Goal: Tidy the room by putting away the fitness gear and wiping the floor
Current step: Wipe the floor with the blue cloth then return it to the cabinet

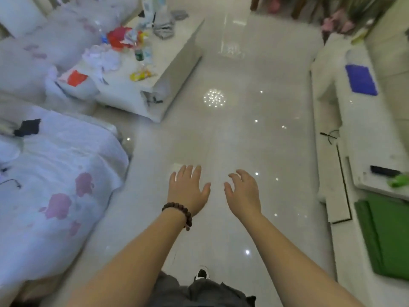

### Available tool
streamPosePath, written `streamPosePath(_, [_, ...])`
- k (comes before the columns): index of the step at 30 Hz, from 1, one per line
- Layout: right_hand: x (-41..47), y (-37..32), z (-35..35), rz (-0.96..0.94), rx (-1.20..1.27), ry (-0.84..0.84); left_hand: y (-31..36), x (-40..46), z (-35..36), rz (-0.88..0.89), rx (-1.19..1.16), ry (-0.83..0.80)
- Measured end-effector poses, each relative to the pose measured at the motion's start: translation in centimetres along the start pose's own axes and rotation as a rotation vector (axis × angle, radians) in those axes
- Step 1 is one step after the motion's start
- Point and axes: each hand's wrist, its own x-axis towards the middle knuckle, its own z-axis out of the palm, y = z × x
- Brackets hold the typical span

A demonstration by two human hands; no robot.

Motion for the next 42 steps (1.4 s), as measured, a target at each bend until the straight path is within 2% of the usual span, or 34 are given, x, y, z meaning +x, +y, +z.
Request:
streamPosePath(11, [9.5, 5.7, -2.0, 0.290, 0.017, 0.076, 6.0, 14.6, -0.2, 0.241, 0.064, -0.086])
streamPosePath(21, [29.9, 3.0, -2.0, 0.446, 0.056, 0.132, 4.0, 36.3, -5.2, 0.374, 0.145, -0.121])
streamPosePath(29, [42.3, 3.9, -4.7, 0.522, 0.014, 0.174, 6.4, 49.4, -7.5, 0.441, 0.143, -0.151])
streamPosePath(36, [52.1, 9.5, -6.1, 0.588, 0.013, 0.180, 12.3, 61.3, -6.3, 0.501, 0.149, -0.186])
streamPosePath(42, [65.1, 17.9, -9.8, 0.615, 0.035, 0.235, 21.7, 74.9, -6.1, 0.544, 0.164, -0.198])
